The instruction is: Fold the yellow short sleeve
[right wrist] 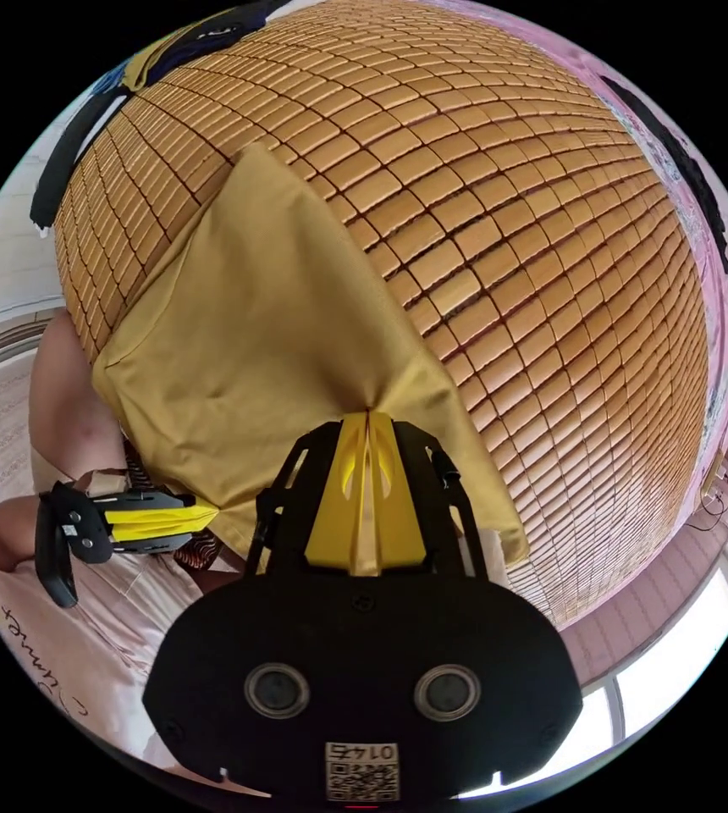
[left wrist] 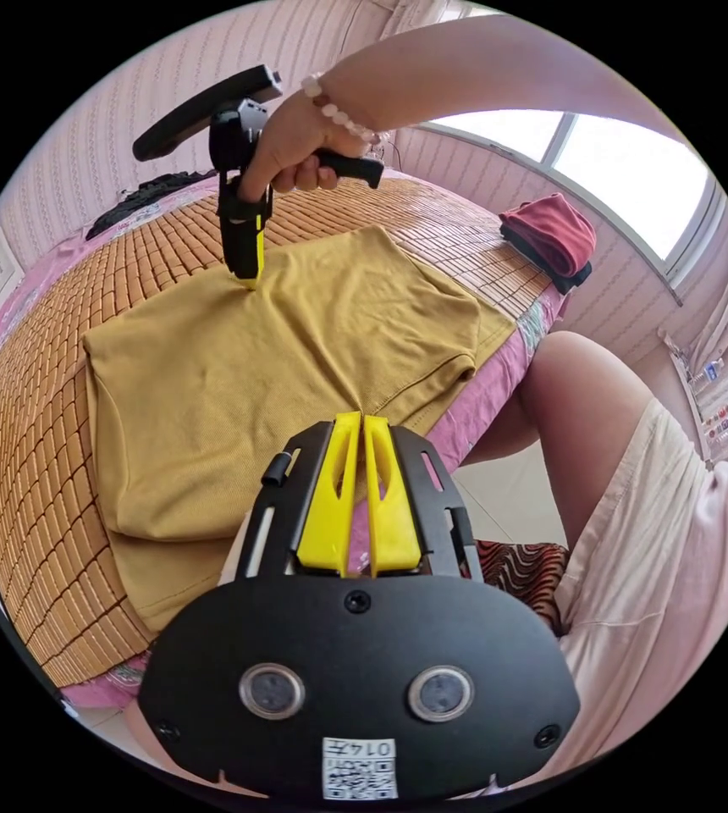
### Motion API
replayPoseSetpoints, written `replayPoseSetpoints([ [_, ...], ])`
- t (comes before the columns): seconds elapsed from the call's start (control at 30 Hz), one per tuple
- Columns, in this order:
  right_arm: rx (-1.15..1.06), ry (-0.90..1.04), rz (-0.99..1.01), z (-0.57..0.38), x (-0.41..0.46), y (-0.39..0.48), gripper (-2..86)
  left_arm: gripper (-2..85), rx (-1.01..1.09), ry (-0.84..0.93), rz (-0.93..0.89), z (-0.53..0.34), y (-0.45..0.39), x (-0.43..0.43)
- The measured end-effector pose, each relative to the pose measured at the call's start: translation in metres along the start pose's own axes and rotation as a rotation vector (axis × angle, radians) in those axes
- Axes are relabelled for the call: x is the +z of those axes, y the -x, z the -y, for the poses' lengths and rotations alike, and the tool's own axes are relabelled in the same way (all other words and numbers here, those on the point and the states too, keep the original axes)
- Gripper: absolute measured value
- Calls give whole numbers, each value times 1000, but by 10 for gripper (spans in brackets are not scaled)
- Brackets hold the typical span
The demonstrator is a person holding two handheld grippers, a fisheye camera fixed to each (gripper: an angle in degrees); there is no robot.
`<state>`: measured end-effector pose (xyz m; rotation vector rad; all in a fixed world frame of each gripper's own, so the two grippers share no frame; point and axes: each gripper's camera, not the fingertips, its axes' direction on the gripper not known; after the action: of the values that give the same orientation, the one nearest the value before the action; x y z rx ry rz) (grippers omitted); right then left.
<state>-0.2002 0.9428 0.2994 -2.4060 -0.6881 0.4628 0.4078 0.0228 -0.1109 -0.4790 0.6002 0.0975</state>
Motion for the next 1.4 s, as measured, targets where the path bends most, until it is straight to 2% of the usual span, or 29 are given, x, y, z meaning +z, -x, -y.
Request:
replayPoseSetpoints([
  [0.1, -32, 46, -18, 2, -12, -6, -4, -10, 25, 5, 12, 1, -6, 1],
  [0.33, 72, -111, 3, -22, -21, -33, -6, -6, -41, -40, 20, -4, -13, -6],
  [0.4, 103, -210, 36, -54, -35, -39, -7, 7, -53, -127, 6, -5, -18, -22],
  [0.47, 168, -401, 121, -122, -53, -50, -6, 30, -23, -161, -10, -1, -27, -31],
  [0.53, 240, -499, 144, -184, -53, -56, -4, 61, 9, -187, -28, 6, -37, -35],
  [0.63, 432, -544, 129, -288, -22, -61, 17, 96, 50, -203, -83, 20, -54, -33],
  [0.73, 606, -507, 153, -370, 25, -56, 102, 111, 122, -184, -123, 34, -76, -25],
  [0.8, 692, -446, 187, -403, 50, -54, 116, 119, 166, -155, -139, 46, -93, -15],
  [0.93, 799, -451, 348, -445, 77, -57, 98, 135, 223, -93, -153, 68, -116, 6],
  [1.1, 875, -463, 357, -475, 70, -61, 75, 137, 328, 9, -141, 103, -146, 42],
  [1.3, 875, -557, 478, -521, 67, -64, 30, 156, 416, 98, -117, 137, -173, 74],
  [1.4, 841, -696, 598, -551, 51, -69, 20, 158, 485, 97, -111, 149, -185, 83],
])
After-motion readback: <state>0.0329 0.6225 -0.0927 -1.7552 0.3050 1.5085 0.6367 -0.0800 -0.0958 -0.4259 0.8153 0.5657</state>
